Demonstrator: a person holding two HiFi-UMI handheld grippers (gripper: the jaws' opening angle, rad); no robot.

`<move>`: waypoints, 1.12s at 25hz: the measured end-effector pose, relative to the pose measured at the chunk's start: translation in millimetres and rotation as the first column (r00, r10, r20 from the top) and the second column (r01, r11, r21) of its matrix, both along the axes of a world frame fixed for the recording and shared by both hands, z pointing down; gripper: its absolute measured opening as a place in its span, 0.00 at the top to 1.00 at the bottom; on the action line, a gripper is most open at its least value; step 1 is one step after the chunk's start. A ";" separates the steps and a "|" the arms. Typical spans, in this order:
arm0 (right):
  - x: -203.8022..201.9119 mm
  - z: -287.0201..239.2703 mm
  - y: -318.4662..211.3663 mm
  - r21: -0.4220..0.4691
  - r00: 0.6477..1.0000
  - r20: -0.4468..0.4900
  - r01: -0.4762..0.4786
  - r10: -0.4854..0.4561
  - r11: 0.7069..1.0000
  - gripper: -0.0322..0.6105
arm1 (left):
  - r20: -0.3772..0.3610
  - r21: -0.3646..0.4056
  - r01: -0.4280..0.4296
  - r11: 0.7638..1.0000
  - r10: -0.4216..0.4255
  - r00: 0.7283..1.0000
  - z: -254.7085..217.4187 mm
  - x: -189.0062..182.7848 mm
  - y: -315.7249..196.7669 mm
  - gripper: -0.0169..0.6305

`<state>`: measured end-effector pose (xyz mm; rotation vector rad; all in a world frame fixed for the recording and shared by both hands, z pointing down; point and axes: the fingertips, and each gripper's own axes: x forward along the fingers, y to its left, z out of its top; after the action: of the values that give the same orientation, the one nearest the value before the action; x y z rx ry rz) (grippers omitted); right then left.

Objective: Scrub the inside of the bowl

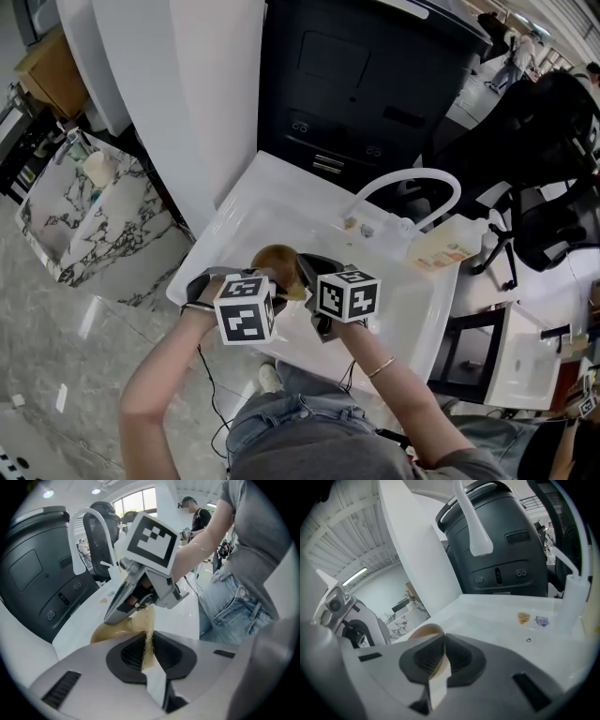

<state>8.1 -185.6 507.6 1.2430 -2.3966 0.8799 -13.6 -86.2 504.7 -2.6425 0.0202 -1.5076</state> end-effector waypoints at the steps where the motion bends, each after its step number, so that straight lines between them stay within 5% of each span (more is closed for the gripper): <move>1: 0.3 0.3 0.0 -0.001 1.000 -0.001 -0.003 0.003 1.000 0.92 | 0.007 0.005 -0.011 1.000 0.011 1.000 -1.9 -1.2 1.8 0.90; 11: 4.7 4.9 -1.7 -0.015 0.999 0.003 -0.037 0.037 0.999 0.92 | 0.030 -0.019 -0.014 1.000 0.015 0.999 -7.0 -23.4 17.4 0.90; 19: 7.6 5.7 -6.1 -0.029 0.997 0.022 -0.071 0.072 0.997 0.92 | -0.062 -0.030 0.120 0.992 -0.122 0.991 -20.5 -50.2 17.6 0.90; 28: 16.2 10.7 -9.2 -0.062 0.990 0.041 -0.136 0.139 0.989 0.92 | -0.223 -0.053 0.366 0.929 -0.368 0.903 -35.7 -76.1 -3.2 0.90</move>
<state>24.3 -194.7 518.3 1.3934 -2.3231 1.0211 -89.6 -89.4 469.0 -2.9280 0.5614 -1.2723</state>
